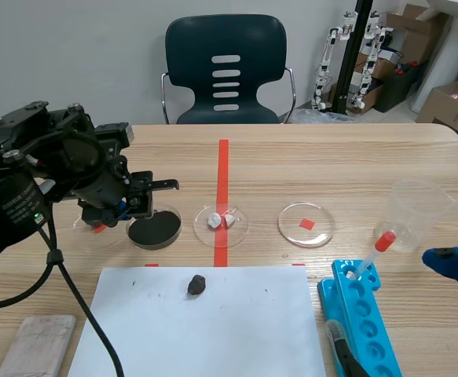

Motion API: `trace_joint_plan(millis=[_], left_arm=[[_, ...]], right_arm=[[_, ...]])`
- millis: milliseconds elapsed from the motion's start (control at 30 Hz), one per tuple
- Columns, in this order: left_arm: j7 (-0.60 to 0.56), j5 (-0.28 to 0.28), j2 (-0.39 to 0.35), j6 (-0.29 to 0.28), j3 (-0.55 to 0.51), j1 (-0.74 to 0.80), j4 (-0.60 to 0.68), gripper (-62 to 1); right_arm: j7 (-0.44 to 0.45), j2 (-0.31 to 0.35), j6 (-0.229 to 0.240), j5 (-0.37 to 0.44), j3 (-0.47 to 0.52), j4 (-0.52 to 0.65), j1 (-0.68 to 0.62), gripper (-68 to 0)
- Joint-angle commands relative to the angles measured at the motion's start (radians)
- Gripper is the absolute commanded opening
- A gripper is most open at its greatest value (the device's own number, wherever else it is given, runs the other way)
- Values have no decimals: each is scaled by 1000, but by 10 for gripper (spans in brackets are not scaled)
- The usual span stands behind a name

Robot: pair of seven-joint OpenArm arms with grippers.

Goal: Lower the mineral onto the iron filings and hold still

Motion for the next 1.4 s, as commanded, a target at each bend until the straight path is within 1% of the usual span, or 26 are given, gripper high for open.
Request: trace_joint_plan(millis=[0, 300, 500, 700, 933, 1367], left_arm=[[2, 0, 14, -1, -5, -32, 3, -466], [-7, 8, 56, -1, -5, -143, -192, -466], [-11, 14, 75, -1, -5, -189, -286, -466], [-38, 14, 97, -2, -5, -209, -363, -466], [-71, 13, 107, -5, -5, -211, -403, -466], [-86, 13, 107, -5, -5, -208, -403, -466]], right_arm=[[14, 8, -4, 10, 3, 2, -2, 4], [15, 8, -4, 10, 3, 2, -2, 4], [15, 8, -4, 10, 3, 2, -2, 4], [14, 8, -4, 10, 3, 2, -2, 4], [15, 8, -4, 10, 3, 2, -2, 4], [15, 8, -4, 10, 3, 2, -2, 4]])
